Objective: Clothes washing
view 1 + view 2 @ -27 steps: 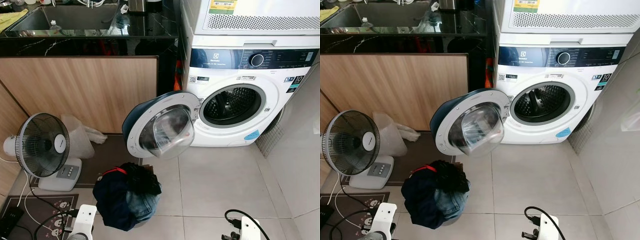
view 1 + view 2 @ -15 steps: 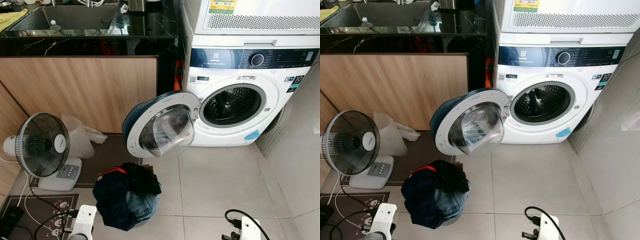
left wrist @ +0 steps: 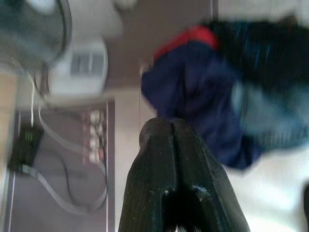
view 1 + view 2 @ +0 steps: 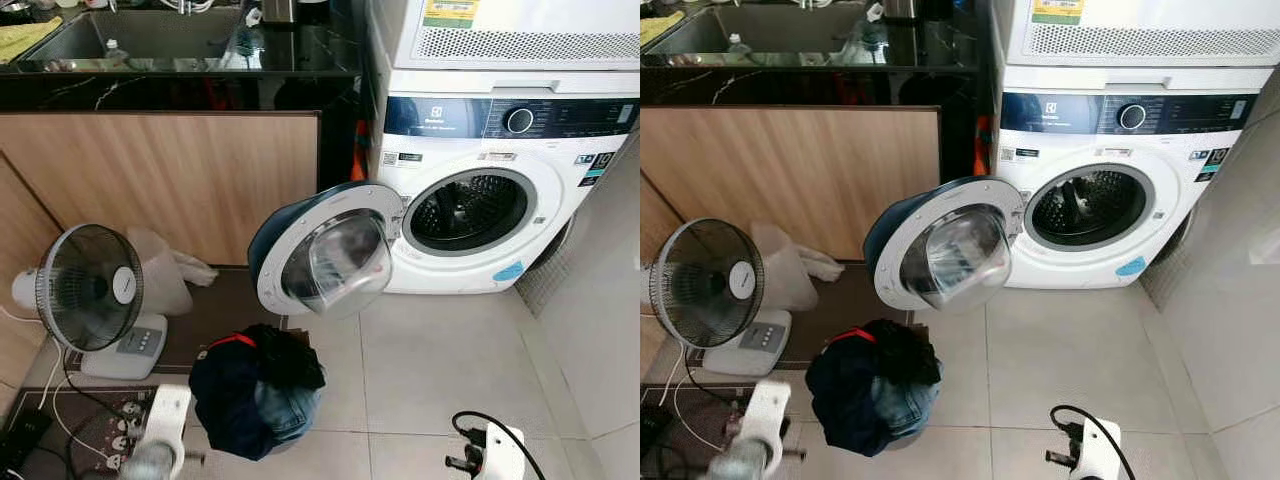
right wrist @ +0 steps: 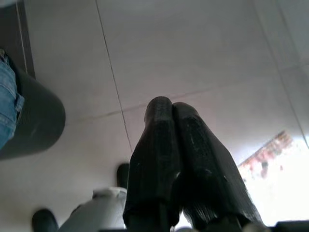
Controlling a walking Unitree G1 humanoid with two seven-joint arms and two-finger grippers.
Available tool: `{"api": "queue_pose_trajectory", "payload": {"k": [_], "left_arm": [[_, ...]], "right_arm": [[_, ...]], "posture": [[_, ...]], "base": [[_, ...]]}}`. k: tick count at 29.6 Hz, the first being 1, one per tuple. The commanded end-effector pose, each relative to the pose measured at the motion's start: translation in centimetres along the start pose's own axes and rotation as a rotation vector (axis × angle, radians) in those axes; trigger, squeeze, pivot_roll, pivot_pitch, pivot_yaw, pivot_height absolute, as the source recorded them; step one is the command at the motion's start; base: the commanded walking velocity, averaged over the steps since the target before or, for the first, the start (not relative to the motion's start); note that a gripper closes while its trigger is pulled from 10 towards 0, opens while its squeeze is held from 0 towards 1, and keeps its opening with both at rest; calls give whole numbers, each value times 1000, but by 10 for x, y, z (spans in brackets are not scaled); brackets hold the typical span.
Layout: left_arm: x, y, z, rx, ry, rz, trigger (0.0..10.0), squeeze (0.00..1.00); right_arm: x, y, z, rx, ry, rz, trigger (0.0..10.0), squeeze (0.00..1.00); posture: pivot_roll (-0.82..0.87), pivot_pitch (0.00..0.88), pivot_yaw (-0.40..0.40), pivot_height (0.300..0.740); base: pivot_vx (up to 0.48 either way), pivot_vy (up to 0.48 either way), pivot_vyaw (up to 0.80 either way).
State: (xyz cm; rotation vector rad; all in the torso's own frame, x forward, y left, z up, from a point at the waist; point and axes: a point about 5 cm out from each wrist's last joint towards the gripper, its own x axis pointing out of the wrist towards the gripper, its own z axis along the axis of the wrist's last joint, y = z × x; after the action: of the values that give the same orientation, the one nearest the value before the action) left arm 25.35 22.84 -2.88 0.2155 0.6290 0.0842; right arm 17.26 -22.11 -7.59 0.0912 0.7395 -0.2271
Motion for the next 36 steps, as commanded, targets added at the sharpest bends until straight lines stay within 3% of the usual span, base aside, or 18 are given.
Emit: {"api": "queue_pose_trajectory", "payload": {"k": [1, 4, 5, 7, 8, 10, 14, 19, 26, 36], "left_arm": [[1, 3, 6, -13, -24, 23, 10000, 0], [7, 5, 30, -20, -108, 44, 10000, 0], [9, 6, 49, -30, -183, 61, 10000, 0], [10, 7, 63, -41, -240, 71, 10000, 0], [11, 8, 81, -55, -315, 85, 10000, 0], [10, 10, 102, -48, -403, 104, 10000, 0], [7, 10, 132, -58, -527, 120, 10000, 0], [4, 10, 155, -36, -613, 125, 10000, 0], [0, 10, 171, -28, -689, 133, 10000, 0], [1, 7, 170, -23, -679, 114, 10000, 0]], "right_arm": [[-2, -2, 0, -13, -40, -5, 10000, 0], [-3, 0, 6, -1, -112, 20, 10000, 0], [4, -1, 30, -40, -191, 15, 10000, 0], [11, -2, 60, -82, -267, -1, 10000, 0], [21, 5, 125, -63, -417, 30, 10000, 0], [20, 11, 165, -51, -536, 64, 10000, 0], [15, 22, 188, -77, -648, 96, 10000, 0], [11, 24, 205, -67, -725, 100, 10000, 0], [9, 22, 208, -57, -750, 96, 10000, 0], [10, 20, 202, -57, -731, 84, 10000, 0]], "posture": [[28, 60, -8, 740], [26, 44, -9, 740], [26, 44, -9, 740], [26, 44, -9, 740], [25, 40, -9, 740], [25, 40, -9, 740], [34, 46, -14, 740], [33, 61, -16, 740], [31, 70, -16, 740], [33, 75, -11, 740]], "base": [[0, 0, 0], [0, 0, 0], [0, 0, 0], [0, 0, 0], [0, 0, 0], [0, 0, 0], [0, 0, 0], [0, 0, 0], [0, 0, 0], [0, 0, 0]]}}
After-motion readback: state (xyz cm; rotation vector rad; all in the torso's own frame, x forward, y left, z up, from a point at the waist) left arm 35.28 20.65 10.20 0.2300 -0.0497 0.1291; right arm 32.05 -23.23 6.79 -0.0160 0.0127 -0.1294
